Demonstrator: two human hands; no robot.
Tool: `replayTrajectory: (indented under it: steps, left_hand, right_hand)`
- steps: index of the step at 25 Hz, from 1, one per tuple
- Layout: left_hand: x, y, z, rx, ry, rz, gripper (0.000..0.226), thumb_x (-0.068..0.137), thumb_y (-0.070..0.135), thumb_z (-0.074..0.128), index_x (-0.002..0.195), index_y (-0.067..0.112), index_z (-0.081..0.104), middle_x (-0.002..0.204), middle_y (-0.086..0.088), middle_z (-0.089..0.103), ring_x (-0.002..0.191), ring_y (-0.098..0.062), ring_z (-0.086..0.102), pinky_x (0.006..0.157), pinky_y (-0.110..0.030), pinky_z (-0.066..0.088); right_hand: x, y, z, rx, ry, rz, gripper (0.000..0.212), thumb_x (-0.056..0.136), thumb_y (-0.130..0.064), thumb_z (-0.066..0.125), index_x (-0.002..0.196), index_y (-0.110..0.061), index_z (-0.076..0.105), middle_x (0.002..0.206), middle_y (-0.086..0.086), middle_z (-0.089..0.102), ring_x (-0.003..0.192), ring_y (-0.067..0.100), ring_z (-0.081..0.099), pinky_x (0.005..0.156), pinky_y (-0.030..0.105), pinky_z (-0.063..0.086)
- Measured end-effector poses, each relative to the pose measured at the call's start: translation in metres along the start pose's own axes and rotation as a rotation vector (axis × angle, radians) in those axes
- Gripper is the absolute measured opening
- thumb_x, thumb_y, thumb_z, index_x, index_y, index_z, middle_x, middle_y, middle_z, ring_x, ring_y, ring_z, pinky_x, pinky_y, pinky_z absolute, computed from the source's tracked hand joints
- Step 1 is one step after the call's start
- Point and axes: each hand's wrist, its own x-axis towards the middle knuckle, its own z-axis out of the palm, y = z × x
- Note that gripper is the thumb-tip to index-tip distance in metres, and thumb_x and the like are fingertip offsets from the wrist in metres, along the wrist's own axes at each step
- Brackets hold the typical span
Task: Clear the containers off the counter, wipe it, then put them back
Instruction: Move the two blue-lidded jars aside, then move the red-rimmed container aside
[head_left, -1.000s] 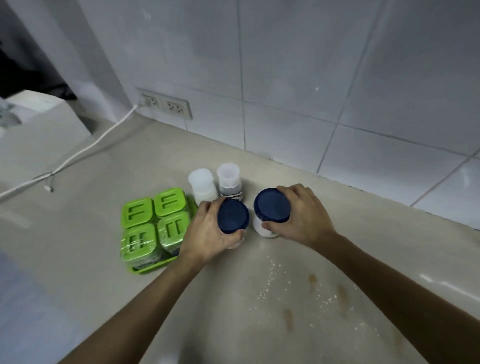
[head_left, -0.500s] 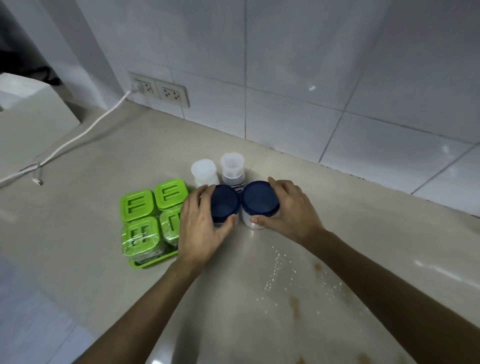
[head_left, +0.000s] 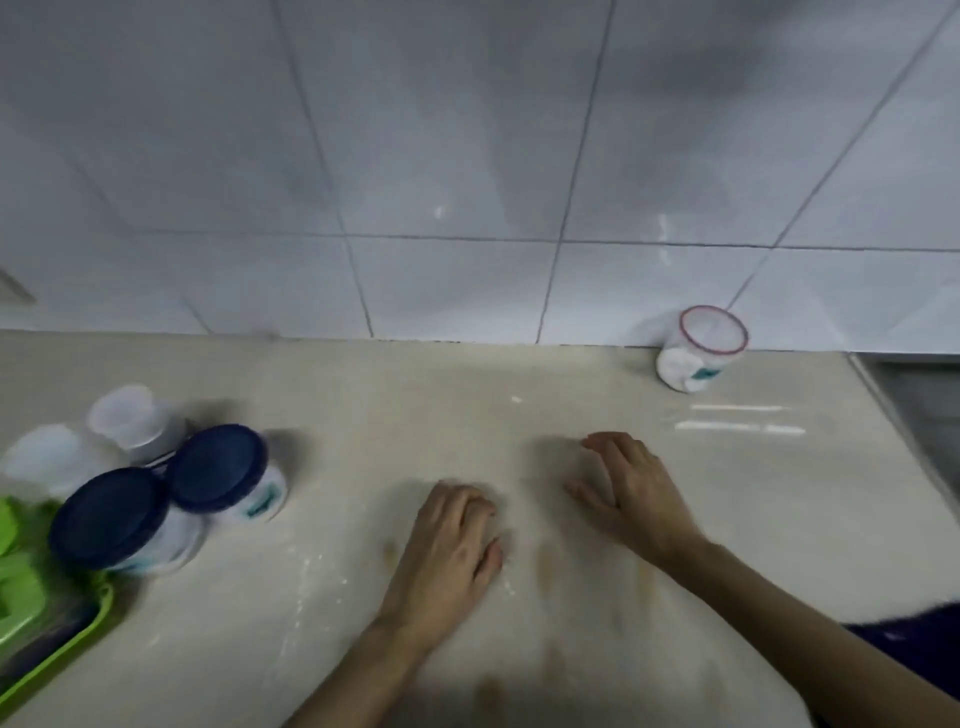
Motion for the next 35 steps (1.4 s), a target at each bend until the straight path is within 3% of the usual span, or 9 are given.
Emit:
replayTrajectory:
  steps: [4, 7, 9, 11, 15, 19, 26, 31, 35]
  left_hand:
    - [0.083, 0.031, 0.049, 0.188, -0.151, 0.164, 0.046, 0.088, 0.048, 0.047, 0.119, 0.016, 0.056, 0.12, -0.007, 0.06, 0.112, -0.026, 0.057, 0.107, -0.037, 0.03]
    - [0.109, 0.05, 0.066, 0.15, -0.226, 0.065, 0.051, 0.089, 0.05, 0.041, 0.123, 0.015, 0.054, 0.129, -0.012, 0.056, 0.12, -0.029, 0.054, 0.108, -0.037, 0.04]
    - [0.116, 0.061, 0.079, 0.165, -0.218, 0.039, 0.05, 0.088, 0.05, 0.039, 0.121, 0.015, 0.053, 0.127, -0.012, 0.058, 0.119, -0.028, 0.056, 0.107, -0.036, 0.041]
    - [0.119, 0.071, 0.092, 0.215, -0.195, 0.042, 0.045, 0.084, 0.049, 0.041, 0.114, 0.016, 0.052, 0.117, -0.01, 0.063, 0.111, -0.027, 0.061, 0.103, -0.035, 0.034]
    - [0.12, 0.068, 0.102, 0.251, -0.095, 0.079, 0.043, 0.084, 0.049, 0.043, 0.113, 0.018, 0.051, 0.116, -0.008, 0.061, 0.113, -0.026, 0.059, 0.107, -0.038, 0.023]
    - [0.108, 0.06, 0.086, 0.207, -0.075, 0.06, 0.045, 0.09, 0.049, 0.041, 0.114, 0.017, 0.06, 0.12, -0.007, 0.063, 0.113, -0.025, 0.06, 0.111, -0.035, 0.037]
    - [-0.008, 0.005, 0.005, 0.065, -0.03, -0.115, 0.037, 0.092, 0.033, 0.047, 0.117, 0.009, 0.058, 0.123, -0.009, 0.057, 0.119, -0.023, 0.046, 0.11, -0.037, 0.03]
    - [-0.128, -0.047, -0.047, 0.068, -0.036, -0.394, 0.038, 0.094, 0.036, 0.043, 0.12, 0.012, 0.057, 0.125, -0.006, 0.055, 0.122, -0.02, 0.045, 0.115, -0.036, 0.023]
    - [-0.198, -0.073, -0.068, 0.018, 0.026, -0.528, 0.034, 0.094, 0.034, 0.046, 0.115, 0.011, 0.059, 0.123, -0.008, 0.055, 0.12, -0.022, 0.046, 0.114, -0.035, 0.026]
  right_hand:
    - [0.019, 0.085, -0.05, -0.197, 0.174, 0.095, 0.053, 0.086, -0.044, 0.06, 0.125, -0.009, 0.051, 0.136, 0.019, 0.048, 0.123, 0.037, 0.048, 0.099, 0.046, 0.042]
    - [0.048, 0.12, -0.063, -0.263, 0.168, 0.123, 0.074, 0.079, -0.041, 0.07, 0.137, -0.011, 0.036, 0.149, 0.025, 0.029, 0.136, 0.043, 0.033, 0.107, 0.054, 0.036]
    - [0.068, 0.136, -0.064, -0.127, 0.202, 0.251, 0.088, 0.075, -0.046, 0.073, 0.142, -0.011, 0.028, 0.152, 0.024, 0.024, 0.138, 0.042, 0.03, 0.109, 0.053, 0.035]
    - [0.084, 0.147, -0.058, 0.037, 0.24, 0.349, 0.091, 0.072, -0.048, 0.076, 0.141, -0.013, 0.029, 0.152, 0.018, 0.025, 0.134, 0.038, 0.037, 0.106, 0.05, 0.04]
    - [0.102, 0.143, -0.045, 0.261, 0.445, 0.401, 0.071, 0.069, -0.038, 0.082, 0.124, -0.012, 0.043, 0.138, 0.011, 0.036, 0.106, 0.034, 0.058, 0.086, 0.04, 0.052]
    - [0.102, 0.131, -0.045, 0.312, 0.492, 0.406, 0.067, 0.066, -0.03, 0.084, 0.117, -0.013, 0.045, 0.129, 0.011, 0.038, 0.098, 0.033, 0.06, 0.083, 0.036, 0.051]
    - [0.045, -0.017, -0.017, 0.3, 0.248, -0.039, 0.073, 0.06, -0.034, 0.087, 0.119, -0.01, 0.052, 0.133, 0.014, 0.043, 0.114, 0.029, 0.052, 0.088, 0.031, 0.05]
    - [0.009, -0.156, 0.034, 0.466, 0.081, -0.23, 0.067, 0.058, -0.034, 0.084, 0.114, -0.013, 0.055, 0.131, 0.011, 0.045, 0.119, 0.021, 0.049, 0.097, 0.029, 0.045]
    - [-0.014, -0.243, 0.071, 0.504, -0.029, -0.29, 0.068, 0.058, -0.034, 0.084, 0.115, -0.014, 0.053, 0.133, 0.007, 0.046, 0.121, 0.019, 0.05, 0.095, 0.029, 0.046]
